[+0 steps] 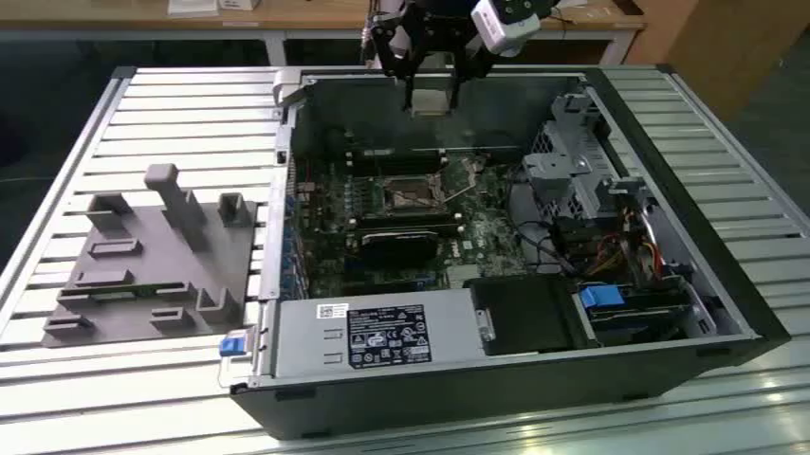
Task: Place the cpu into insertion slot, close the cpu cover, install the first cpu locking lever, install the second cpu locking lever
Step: 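Place the cpu into insertion slot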
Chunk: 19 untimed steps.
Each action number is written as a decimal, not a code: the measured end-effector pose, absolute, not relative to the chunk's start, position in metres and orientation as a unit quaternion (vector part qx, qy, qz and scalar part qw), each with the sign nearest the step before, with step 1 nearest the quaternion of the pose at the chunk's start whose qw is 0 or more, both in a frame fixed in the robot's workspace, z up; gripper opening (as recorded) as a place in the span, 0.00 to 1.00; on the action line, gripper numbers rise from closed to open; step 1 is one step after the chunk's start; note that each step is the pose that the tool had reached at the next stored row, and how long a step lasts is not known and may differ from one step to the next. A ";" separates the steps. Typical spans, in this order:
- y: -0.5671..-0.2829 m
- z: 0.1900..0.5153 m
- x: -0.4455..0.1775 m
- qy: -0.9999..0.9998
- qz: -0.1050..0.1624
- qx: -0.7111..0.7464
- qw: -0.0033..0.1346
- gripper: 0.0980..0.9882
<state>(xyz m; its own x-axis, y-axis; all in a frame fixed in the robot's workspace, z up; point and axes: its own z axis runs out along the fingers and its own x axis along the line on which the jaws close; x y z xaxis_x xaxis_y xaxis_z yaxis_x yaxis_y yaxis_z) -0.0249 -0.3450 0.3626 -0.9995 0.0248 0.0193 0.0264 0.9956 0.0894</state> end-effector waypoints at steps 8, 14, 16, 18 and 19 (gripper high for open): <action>-0.345 0.363 -0.025 -0.999 -0.045 -0.013 0.009 0.50; -0.345 0.361 -0.025 -0.999 -0.045 -0.013 0.009 0.50; -0.345 0.358 -0.025 -0.999 -0.045 -0.013 0.009 0.50; -0.345 0.355 -0.025 -0.999 -0.045 -0.013 0.009 0.50; -0.345 0.354 -0.025 -0.999 -0.045 -0.013 0.009 0.50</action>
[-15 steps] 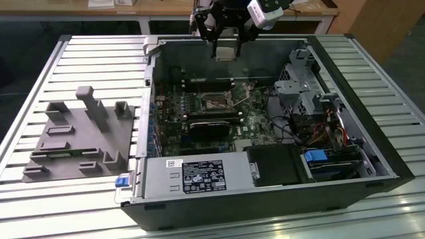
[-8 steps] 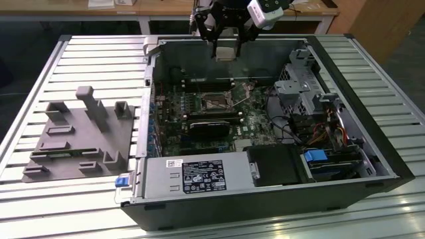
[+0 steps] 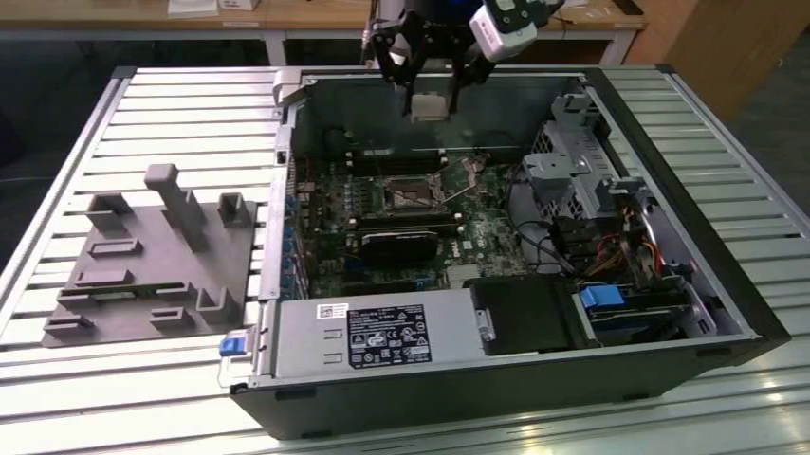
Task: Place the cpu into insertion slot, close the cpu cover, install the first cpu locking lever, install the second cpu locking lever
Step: 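Place the cpu into insertion slot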
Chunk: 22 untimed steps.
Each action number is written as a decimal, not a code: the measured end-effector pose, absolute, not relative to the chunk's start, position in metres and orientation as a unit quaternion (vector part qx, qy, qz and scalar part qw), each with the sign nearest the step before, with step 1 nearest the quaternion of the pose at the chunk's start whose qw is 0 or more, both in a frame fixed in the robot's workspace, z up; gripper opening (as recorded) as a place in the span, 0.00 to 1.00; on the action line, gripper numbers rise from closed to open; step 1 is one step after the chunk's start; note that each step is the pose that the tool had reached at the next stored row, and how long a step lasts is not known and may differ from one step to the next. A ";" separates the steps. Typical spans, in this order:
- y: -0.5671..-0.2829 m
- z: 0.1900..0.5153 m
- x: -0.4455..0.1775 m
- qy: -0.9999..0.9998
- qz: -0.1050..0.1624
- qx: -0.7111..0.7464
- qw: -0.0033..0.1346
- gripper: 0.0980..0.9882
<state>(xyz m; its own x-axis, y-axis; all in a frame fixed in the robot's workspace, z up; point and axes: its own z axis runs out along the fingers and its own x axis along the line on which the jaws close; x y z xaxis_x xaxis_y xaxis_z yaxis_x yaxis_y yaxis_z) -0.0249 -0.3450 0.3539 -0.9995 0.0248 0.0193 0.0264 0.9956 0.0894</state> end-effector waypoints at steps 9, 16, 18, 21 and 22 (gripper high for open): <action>-0.345 0.343 -0.026 -0.999 -0.045 -0.012 0.001 0.50; -0.345 0.333 -0.028 -0.999 -0.046 -0.012 -0.002 0.50; -0.345 0.330 -0.029 -0.999 -0.045 -0.012 -0.002 0.50; -0.345 0.325 -0.030 -0.999 -0.046 -0.012 -0.003 0.50; -0.345 0.323 -0.030 -0.999 -0.046 -0.012 -0.003 0.50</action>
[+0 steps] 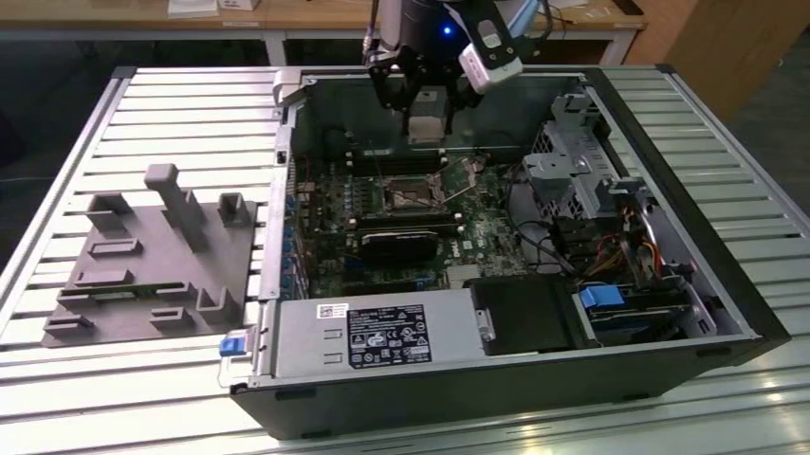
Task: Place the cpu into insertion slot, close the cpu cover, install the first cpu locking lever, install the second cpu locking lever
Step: 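Place the cpu into insertion slot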
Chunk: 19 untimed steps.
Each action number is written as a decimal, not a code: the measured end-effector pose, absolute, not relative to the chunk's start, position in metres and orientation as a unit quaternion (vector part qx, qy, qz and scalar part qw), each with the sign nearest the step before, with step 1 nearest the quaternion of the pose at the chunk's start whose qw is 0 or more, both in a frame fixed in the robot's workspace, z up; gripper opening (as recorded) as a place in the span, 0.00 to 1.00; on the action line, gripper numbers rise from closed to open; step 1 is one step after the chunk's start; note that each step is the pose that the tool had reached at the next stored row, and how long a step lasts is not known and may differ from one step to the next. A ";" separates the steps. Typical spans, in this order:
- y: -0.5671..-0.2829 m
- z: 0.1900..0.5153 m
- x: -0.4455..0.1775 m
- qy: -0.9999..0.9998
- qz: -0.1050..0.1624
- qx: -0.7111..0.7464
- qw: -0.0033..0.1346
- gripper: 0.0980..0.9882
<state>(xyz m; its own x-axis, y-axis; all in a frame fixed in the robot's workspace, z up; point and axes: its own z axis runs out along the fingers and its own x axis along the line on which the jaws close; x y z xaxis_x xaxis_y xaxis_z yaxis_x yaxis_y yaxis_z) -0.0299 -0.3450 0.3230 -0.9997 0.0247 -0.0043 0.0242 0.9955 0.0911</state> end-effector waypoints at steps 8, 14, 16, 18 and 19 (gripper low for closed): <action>-0.345 0.316 -0.030 0.999 0.046 0.013 0.003 0.50; -0.345 0.309 -0.030 0.999 0.046 0.013 0.003 0.50; -0.345 0.307 -0.030 0.999 0.046 0.013 0.003 0.50; -0.345 0.305 -0.030 0.999 0.046 0.014 0.003 0.50; -0.345 0.305 -0.030 0.999 0.046 0.015 0.003 0.50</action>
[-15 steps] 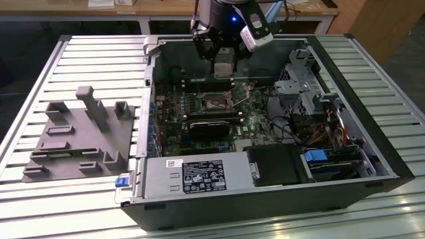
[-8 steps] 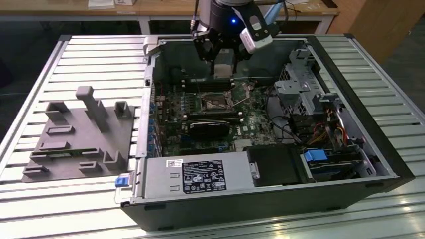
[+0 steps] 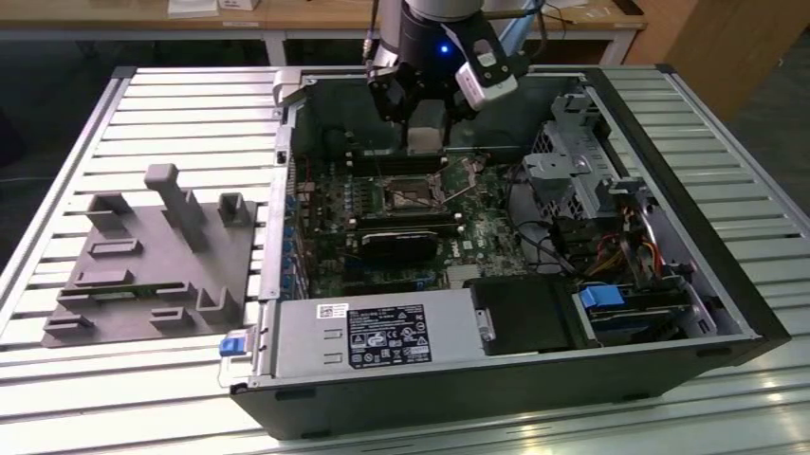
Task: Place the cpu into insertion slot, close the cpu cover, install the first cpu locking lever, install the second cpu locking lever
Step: 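Place the cpu into insertion slot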
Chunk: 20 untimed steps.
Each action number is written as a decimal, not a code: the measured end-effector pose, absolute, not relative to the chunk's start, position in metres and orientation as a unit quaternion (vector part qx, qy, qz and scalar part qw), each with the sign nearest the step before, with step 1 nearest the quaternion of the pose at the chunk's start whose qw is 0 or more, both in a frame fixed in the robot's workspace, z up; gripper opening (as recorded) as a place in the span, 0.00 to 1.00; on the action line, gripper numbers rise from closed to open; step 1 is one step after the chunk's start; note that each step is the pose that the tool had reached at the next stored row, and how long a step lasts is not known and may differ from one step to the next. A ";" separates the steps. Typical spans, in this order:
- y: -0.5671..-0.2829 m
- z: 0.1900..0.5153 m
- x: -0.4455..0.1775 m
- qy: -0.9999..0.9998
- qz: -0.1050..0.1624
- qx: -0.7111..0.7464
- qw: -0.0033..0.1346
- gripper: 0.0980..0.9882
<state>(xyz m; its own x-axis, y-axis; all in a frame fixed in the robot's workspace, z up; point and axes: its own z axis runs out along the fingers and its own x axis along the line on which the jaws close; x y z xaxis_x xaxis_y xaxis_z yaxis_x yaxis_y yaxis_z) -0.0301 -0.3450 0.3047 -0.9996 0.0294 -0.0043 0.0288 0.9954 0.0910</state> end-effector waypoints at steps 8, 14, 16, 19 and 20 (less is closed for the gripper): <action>-0.345 0.296 -0.030 0.999 0.046 0.019 0.003 0.50; -0.345 0.289 -0.030 0.999 0.046 0.022 0.003 0.50; -0.345 0.286 -0.030 0.999 0.046 0.023 0.003 0.50; -0.345 0.283 -0.030 0.999 0.046 0.026 0.003 0.50; -0.345 0.282 -0.030 0.999 0.046 0.026 0.003 0.50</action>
<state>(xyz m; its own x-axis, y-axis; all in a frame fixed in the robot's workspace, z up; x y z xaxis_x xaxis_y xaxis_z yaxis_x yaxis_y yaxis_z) -0.0301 -0.3450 0.2820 -0.9986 0.0529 -0.0043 0.0523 0.9945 0.0911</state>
